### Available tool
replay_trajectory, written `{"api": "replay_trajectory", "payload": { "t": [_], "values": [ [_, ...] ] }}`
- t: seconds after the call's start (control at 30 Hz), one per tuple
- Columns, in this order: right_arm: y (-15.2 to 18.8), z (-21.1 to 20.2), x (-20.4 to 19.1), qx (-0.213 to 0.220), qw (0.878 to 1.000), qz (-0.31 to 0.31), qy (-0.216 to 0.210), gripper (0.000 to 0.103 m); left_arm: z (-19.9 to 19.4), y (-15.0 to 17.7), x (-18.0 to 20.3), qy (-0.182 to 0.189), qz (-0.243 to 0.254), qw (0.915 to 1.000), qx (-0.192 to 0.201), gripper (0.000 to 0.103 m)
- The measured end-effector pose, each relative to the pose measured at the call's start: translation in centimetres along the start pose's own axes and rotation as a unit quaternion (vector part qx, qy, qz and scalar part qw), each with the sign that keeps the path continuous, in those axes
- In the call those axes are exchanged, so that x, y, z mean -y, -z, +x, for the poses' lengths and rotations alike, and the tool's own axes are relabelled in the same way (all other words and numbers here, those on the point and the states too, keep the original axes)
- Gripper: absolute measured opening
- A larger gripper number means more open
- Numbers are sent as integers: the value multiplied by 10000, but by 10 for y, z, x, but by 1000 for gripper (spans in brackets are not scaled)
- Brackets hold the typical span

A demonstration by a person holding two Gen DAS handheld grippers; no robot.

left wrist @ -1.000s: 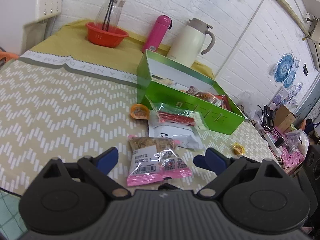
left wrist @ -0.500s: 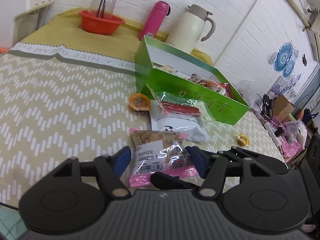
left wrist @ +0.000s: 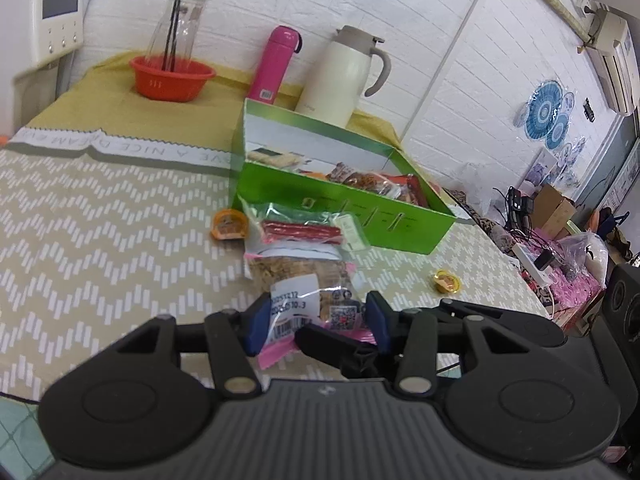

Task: Organize snacks
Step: 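Carry the pink nut bag toward the green box with the left gripper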

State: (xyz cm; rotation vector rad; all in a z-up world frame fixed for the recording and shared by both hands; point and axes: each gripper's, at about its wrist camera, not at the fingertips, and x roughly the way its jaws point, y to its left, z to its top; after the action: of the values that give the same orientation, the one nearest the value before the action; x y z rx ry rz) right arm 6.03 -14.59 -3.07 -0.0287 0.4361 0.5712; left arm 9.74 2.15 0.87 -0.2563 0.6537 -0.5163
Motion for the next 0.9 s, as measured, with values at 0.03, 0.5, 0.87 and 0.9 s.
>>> {"api": "replay_trajectory", "payload": {
  "t": [0.03, 0.5, 0.87, 0.9],
  "values": [
    [-1, -5, 1, 77, 10000, 1, 11, 57, -3, -1, 5, 10, 59, 10000, 50, 46],
    [-23, -36, 31, 701, 9971, 47, 304, 57, 0, -35, 53, 209, 626, 9972, 348, 46],
    [-51, -12, 63, 923, 9947, 21, 456, 57, 35, -79, 51, 280, 624, 9963, 521, 46],
    [-53, -7, 67, 918, 9947, 26, 462, 57, 40, -83, 48, 274, 608, 9964, 514, 46]
  ]
}}
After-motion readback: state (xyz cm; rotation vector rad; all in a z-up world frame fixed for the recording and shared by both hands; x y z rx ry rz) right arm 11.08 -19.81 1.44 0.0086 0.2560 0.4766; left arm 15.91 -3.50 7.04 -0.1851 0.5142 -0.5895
